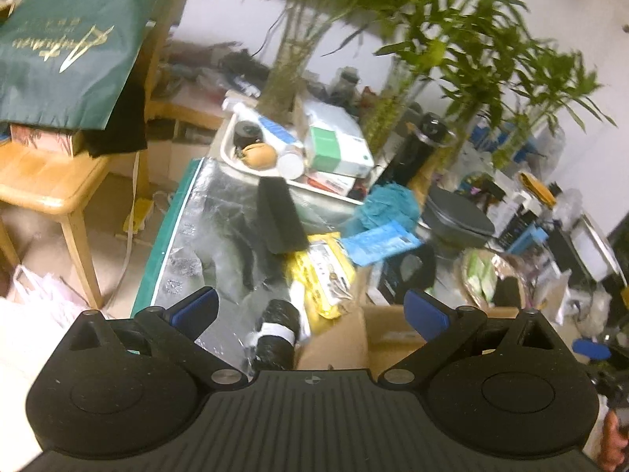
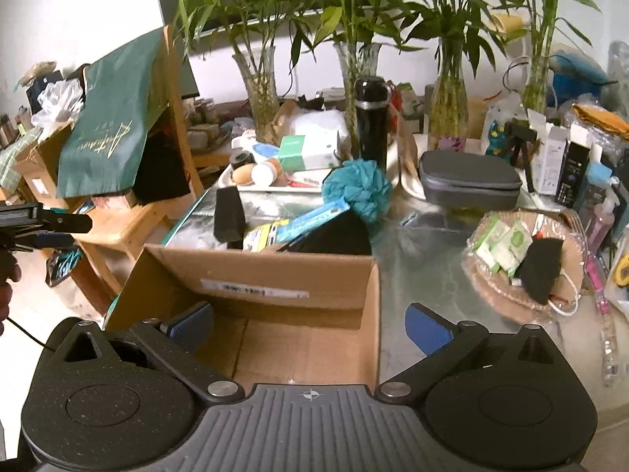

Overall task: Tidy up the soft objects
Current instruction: 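Grasp the black-and-white wrapped roll with the left gripper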

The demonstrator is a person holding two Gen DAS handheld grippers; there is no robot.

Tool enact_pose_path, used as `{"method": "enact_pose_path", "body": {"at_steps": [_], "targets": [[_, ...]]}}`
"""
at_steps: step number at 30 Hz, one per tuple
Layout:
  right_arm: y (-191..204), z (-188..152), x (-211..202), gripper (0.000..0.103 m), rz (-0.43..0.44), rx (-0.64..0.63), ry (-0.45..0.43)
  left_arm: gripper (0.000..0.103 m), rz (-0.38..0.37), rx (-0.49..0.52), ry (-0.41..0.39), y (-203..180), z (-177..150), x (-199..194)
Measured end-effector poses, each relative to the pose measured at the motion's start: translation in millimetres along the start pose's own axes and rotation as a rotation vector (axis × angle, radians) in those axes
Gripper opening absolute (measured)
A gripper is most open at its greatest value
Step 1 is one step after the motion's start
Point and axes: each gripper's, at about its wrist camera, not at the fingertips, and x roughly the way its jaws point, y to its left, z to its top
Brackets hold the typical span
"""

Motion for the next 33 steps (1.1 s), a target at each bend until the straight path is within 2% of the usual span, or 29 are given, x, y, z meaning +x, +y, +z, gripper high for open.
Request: {"method": "enact_pose_path", "body": {"at_steps": [6,8,9,10,12,20,23,28,31,33], "targets": [[-9,10,6,0.103,-0.038,-0.030,-0.008,0.102,0.017,-0.048,0.080,24,17,37],[-14,13,9,0.103,-0.039,-0.027,-0.001,0.101,-0.003,-0.074,0.118,32,21,53],[-17,15,10,0.103,-0.036,-0.025,0.002,0.094,-0.017,-0.090,0.139,36,22,62],[-19,16,12,0.103,-0.034,-0.022,0.005,0.090,-0.027,-0.104,0.161,39,22,71],[-24,17,14,0.103,-0.038,-0.009,0.008,0.087,-0.047,-0.121,0.208,44,22,91],[-36,19,23,0.103,-0.031,0.020,0.024,0.073,-0.028,-0.142,0.406,58,12,159],[-41,20,27,0.103,-0.032,0.023,0.028,0.061,-0.039,-0.159,0.480,63,7,178],[-52,27,34,0.103,-0.034,0.044,0.037,0.056,-0.025,-0.150,0.561,65,0,200],[-60,32,37,0.103,-0.038,0.057,0.038,0.054,-0.042,-0.141,0.597,61,-4,209],[-63,33,38,0.103,-0.052,0.059,0.038,0.047,-0.049,-0.129,0.602,58,-6,212]]}}
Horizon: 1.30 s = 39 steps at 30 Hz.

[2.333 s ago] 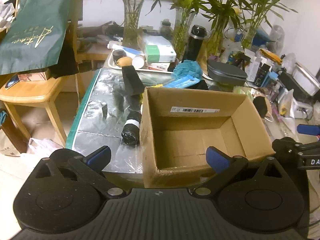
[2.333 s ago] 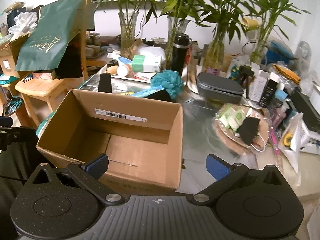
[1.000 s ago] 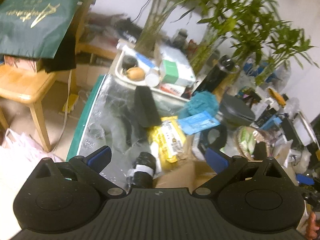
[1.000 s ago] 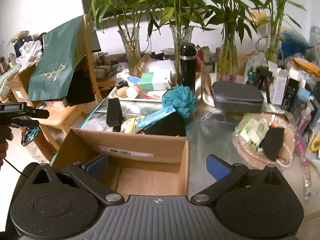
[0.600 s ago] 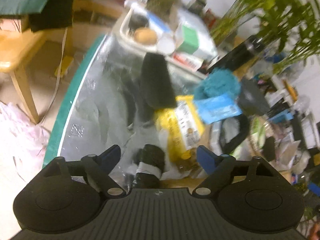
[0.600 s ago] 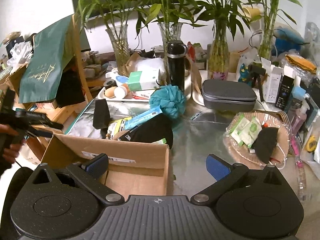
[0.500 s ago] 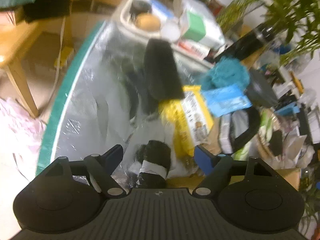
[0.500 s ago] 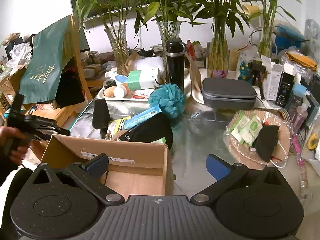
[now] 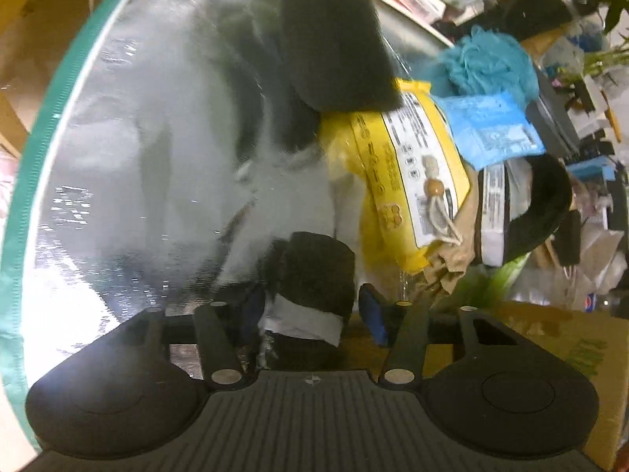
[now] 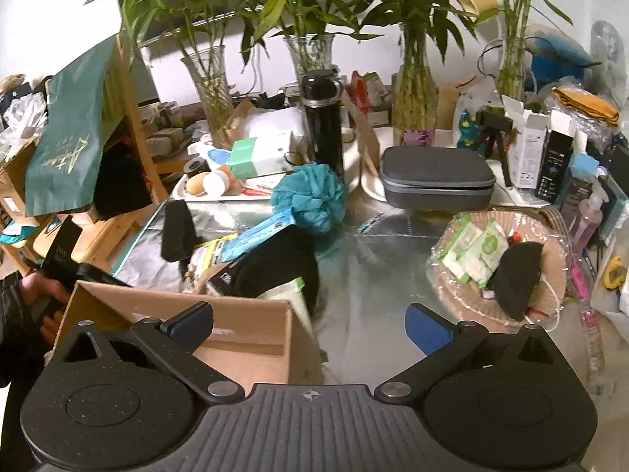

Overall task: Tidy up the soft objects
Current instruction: 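Grasp the black-and-white wrapped roll with the left gripper, then grasp the green-and-white packet with the right gripper while the left gripper holds the roll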

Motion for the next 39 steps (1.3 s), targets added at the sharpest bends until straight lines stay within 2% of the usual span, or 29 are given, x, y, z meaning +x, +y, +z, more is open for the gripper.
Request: {"method": "enact_pose_path", "body": {"at_steps": [10,18,28,39], "targets": [[-10,9,4,0.103,-0.013,0.000,-0.004,0.043,0.097,0.130,-0.036,-19,-8,1],[-13,16,16,0.103,-0.021,-0.031,0.017,0.039,0.128,0.145,-0.120,-23,-16,-5],[-19,22,23,0.103,0.007,-0.035,0.021,0.039,0.047,0.141,-0.307,-22,-28,-66],[-37,27,38,0.103,0.067,-0.010,0.044,0.039,0.017,0.179,-0.490,-42,-59,-130]]}}
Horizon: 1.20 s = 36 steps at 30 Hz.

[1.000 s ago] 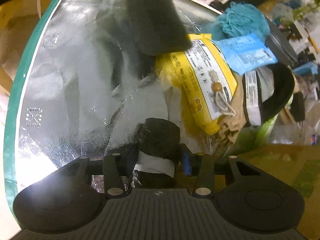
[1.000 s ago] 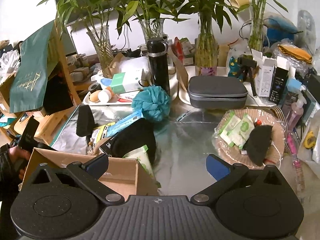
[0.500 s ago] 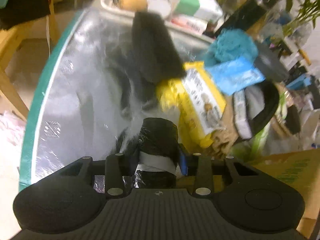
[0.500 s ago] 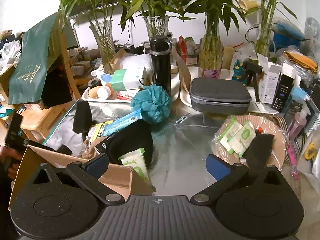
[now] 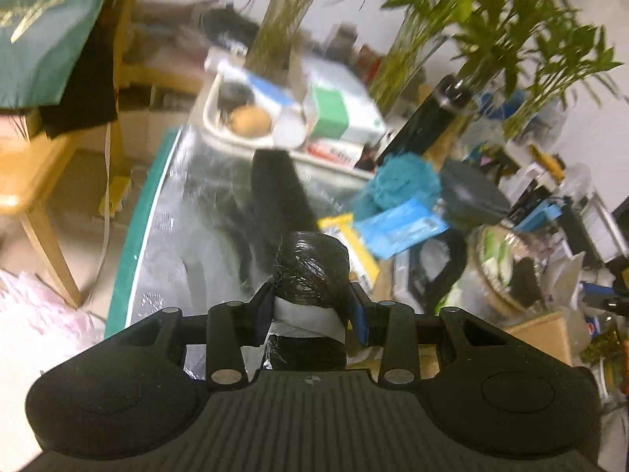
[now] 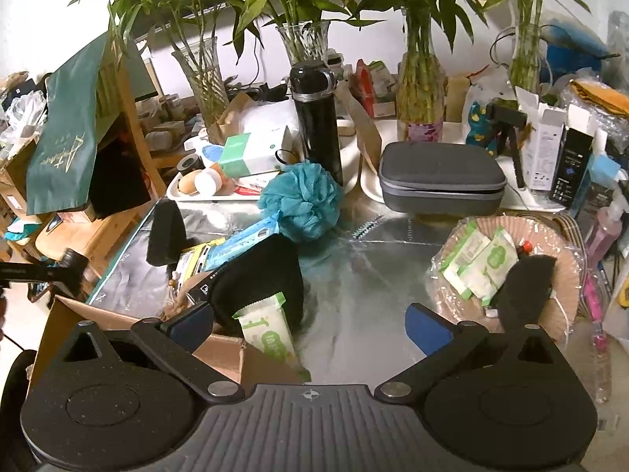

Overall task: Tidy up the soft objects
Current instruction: 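Grasp the green-and-white packet with the right gripper while the left gripper holds the roll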

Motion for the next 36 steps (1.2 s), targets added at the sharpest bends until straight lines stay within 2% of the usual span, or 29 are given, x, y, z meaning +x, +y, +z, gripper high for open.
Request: {"method": "enact_pose_path", "body": {"at_steps": [10,16,23,25,31,36], "targets": [[-13,17,31,0.103,0.076,-0.057,0.022,0.039,0.004,0.059,-0.137,-37,-6,-65],[-24,21,73,0.103,0.096,-0.074,0.075,0.039,-0.030,0.078,-0.161,-50,-16,-82],[-34,16,122,0.103,0.221,-0.084,0.109,0.039,-0.083,0.070,-0.171,-59,-27,-95],[-35,15,136,0.102,0.243,-0.089,0.135,0.039,-0.097,0.070,-0.174,-62,-29,-97],[-37,12,175,0.101,0.383,-0.106,0.227,0.039,-0.138,0.046,-0.167,-68,-38,-96],[-33,5,203,0.096,0.487,-0.118,0.313,0.039,-0.155,0.027,-0.146,-69,-44,-88]]}}
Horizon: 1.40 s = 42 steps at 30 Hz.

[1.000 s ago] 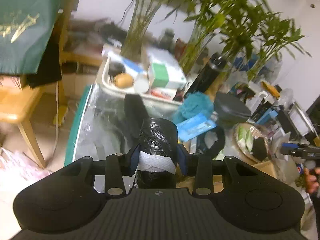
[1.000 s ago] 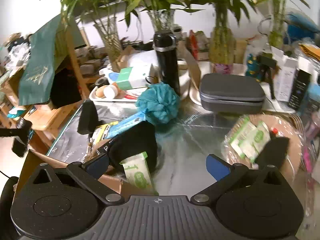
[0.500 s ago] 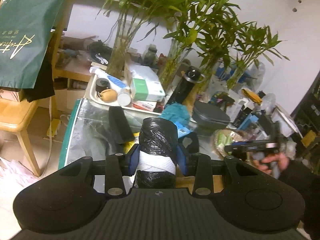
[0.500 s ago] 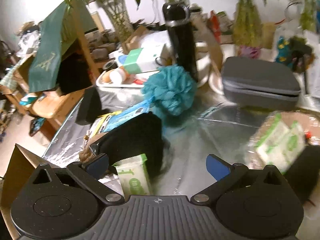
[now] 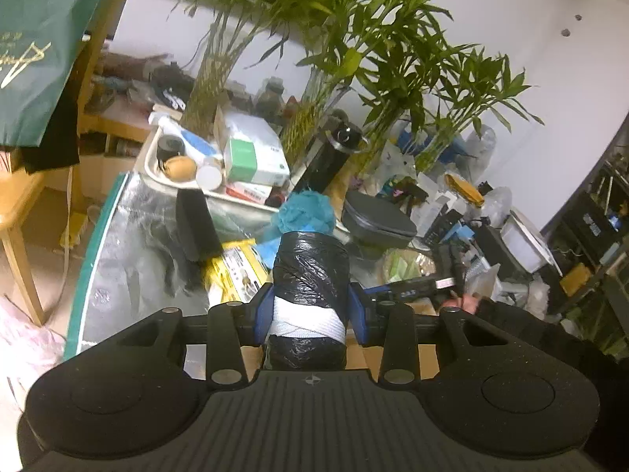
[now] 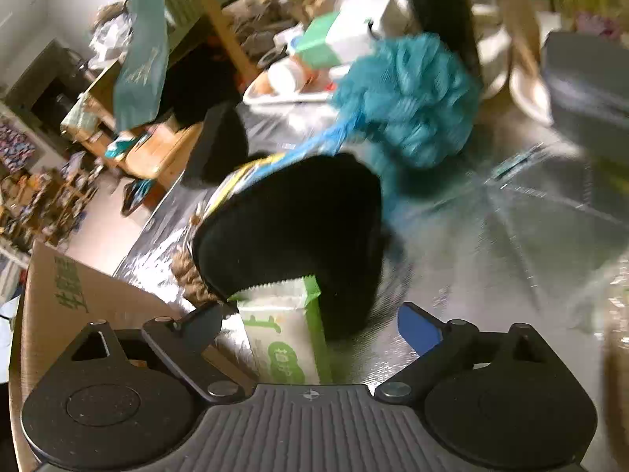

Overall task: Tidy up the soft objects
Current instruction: 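Grasp the green-and-white packet with the right gripper while the left gripper holds the roll, then lower the green packet into the box and open the right gripper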

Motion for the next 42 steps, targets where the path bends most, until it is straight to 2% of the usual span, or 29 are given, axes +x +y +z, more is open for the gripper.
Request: {"method": "enact_pose_path", "body": {"at_steps": [5,8,9,10,11,16,17,21,28,35,39,42], "targets": [[-7,-5,29,0.086,0.076,0.006,0.092,0.039,-0.007,-0.016,0.022,0,-5,5],[-6,-10,41,0.069,0.107,-0.013,0.132,0.039,-0.005,-0.012,0.035,-2,-7,8],[-4,-11,40,0.058,0.103,-0.028,0.122,0.039,-0.005,-0.013,0.039,-2,-7,9],[-3,-11,41,0.051,0.109,-0.035,0.129,0.039,-0.004,-0.013,0.042,-2,-8,10],[-2,-11,40,0.048,0.118,-0.030,0.130,0.039,-0.004,-0.013,0.044,-2,-8,10],[13,-12,31,0.044,0.054,-0.103,0.114,0.039,-0.004,-0.005,0.050,-5,-9,13],[13,-11,27,0.039,0.039,-0.110,0.105,0.039,-0.006,-0.001,0.051,-7,-9,13],[16,-9,9,0.029,-0.024,-0.116,0.064,0.039,0.000,0.009,0.051,-9,-9,12],[31,-11,-29,0.025,-0.168,-0.146,-0.038,0.039,0.010,0.033,0.047,-16,-10,10],[69,-11,-89,0.024,-0.379,-0.193,-0.234,0.039,0.018,0.050,0.031,-22,-9,6],[100,-14,-128,0.024,-0.430,-0.209,-0.322,0.039,0.015,0.049,0.020,-26,-8,3],[122,-17,-154,0.024,-0.425,-0.183,-0.374,0.039,0.020,0.040,0.021,-29,-6,4]]}}
